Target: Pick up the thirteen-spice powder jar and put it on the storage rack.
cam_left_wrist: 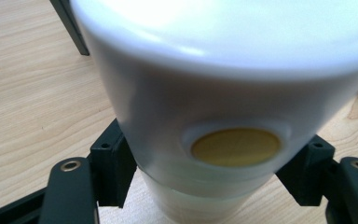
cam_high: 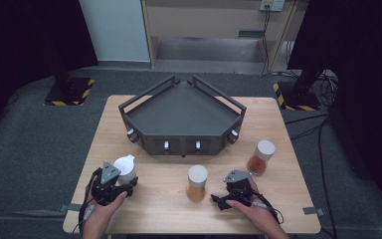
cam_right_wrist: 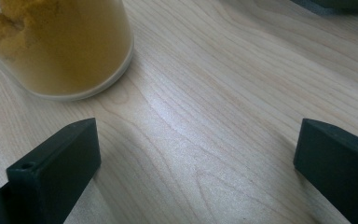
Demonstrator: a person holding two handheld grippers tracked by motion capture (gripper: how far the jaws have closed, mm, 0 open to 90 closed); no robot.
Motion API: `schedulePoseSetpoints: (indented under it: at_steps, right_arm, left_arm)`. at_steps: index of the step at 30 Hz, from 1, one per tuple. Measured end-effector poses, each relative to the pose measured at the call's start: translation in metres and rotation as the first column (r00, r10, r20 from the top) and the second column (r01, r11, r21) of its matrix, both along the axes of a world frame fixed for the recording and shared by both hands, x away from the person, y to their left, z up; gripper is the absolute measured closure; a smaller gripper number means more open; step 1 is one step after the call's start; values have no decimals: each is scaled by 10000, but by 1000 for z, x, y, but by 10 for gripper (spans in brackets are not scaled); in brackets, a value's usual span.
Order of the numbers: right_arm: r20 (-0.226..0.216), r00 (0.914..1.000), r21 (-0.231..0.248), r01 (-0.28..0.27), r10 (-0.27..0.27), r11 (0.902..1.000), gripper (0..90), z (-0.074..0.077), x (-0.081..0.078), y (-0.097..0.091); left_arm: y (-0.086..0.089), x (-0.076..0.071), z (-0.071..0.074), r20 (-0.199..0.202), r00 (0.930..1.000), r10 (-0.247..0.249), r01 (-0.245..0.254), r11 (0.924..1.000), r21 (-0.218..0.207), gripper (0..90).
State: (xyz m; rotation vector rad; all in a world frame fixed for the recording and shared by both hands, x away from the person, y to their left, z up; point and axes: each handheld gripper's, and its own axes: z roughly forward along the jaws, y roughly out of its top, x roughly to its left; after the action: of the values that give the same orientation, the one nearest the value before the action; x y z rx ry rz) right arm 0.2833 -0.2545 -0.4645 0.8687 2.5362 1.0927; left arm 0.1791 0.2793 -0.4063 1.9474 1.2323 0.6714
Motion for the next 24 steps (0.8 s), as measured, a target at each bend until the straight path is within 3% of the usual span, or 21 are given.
schedulePoseSetpoints:
  at_steps: [24]
  right_arm:
    - [0,10000,1,-1,1,10000,6,0,0,0]
  left_arm:
    - [-17,18,31,278,9988,-394,394,9992,19,292]
